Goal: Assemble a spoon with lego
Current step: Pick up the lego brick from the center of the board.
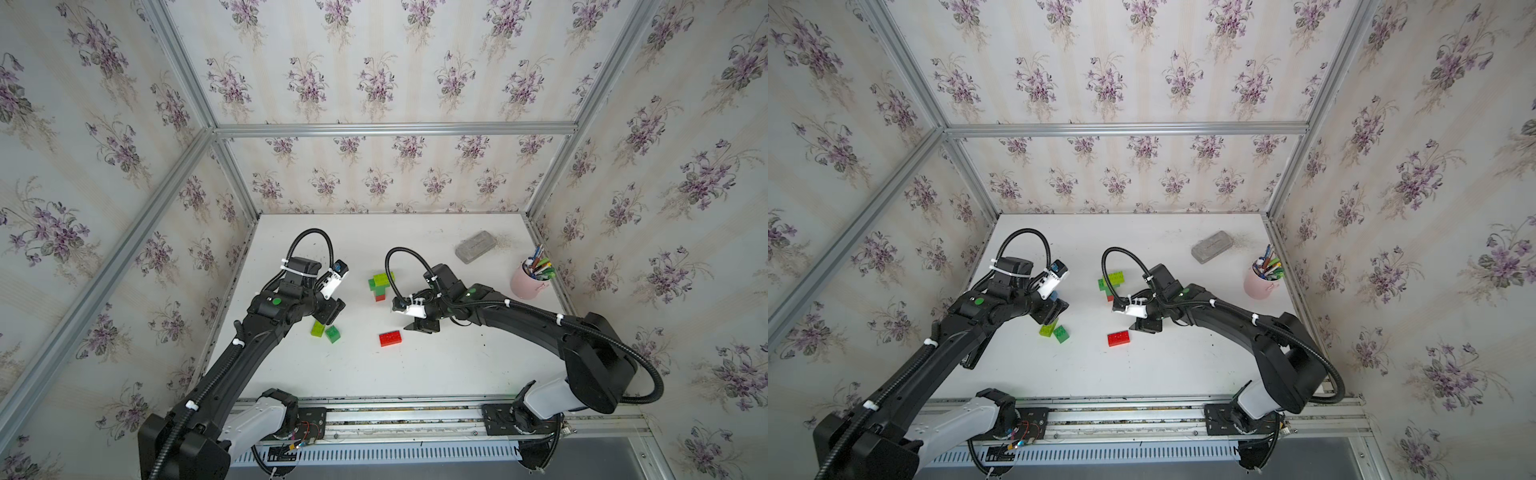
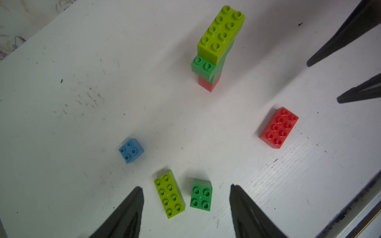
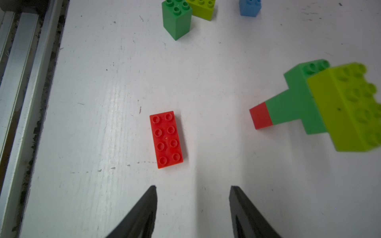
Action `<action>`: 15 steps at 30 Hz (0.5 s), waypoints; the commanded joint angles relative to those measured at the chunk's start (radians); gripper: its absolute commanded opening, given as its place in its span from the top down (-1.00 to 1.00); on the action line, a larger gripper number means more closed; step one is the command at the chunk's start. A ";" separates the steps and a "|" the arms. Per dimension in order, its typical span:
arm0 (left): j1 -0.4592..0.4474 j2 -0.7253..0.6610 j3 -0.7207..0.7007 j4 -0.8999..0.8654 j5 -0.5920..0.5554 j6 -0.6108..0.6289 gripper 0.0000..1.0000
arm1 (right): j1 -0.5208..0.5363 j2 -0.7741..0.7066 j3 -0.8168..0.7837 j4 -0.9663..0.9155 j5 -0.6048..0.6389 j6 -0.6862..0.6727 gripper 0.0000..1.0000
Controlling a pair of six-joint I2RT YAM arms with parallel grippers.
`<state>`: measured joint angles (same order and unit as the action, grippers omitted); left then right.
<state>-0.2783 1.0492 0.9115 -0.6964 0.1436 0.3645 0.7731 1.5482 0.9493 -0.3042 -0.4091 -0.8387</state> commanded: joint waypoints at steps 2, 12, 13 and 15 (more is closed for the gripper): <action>0.046 -0.041 -0.035 -0.021 0.068 -0.004 -0.39 | 0.058 0.091 0.034 0.014 -0.016 -0.050 -0.17; 0.061 -0.063 -0.075 -0.028 0.071 -0.001 -0.40 | 0.121 0.222 0.090 0.017 -0.023 -0.047 -0.12; 0.060 -0.060 -0.074 -0.028 0.073 -0.001 -0.40 | 0.121 0.232 0.094 0.019 -0.026 -0.043 -0.12; 0.061 -0.057 -0.074 -0.028 0.075 -0.001 -0.40 | 0.121 0.251 0.103 0.020 -0.022 -0.036 -0.11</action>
<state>-0.2199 0.9901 0.8364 -0.7227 0.2005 0.3645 0.8917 1.7809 1.0401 -0.2943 -0.4187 -0.8833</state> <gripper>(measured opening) 0.701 0.559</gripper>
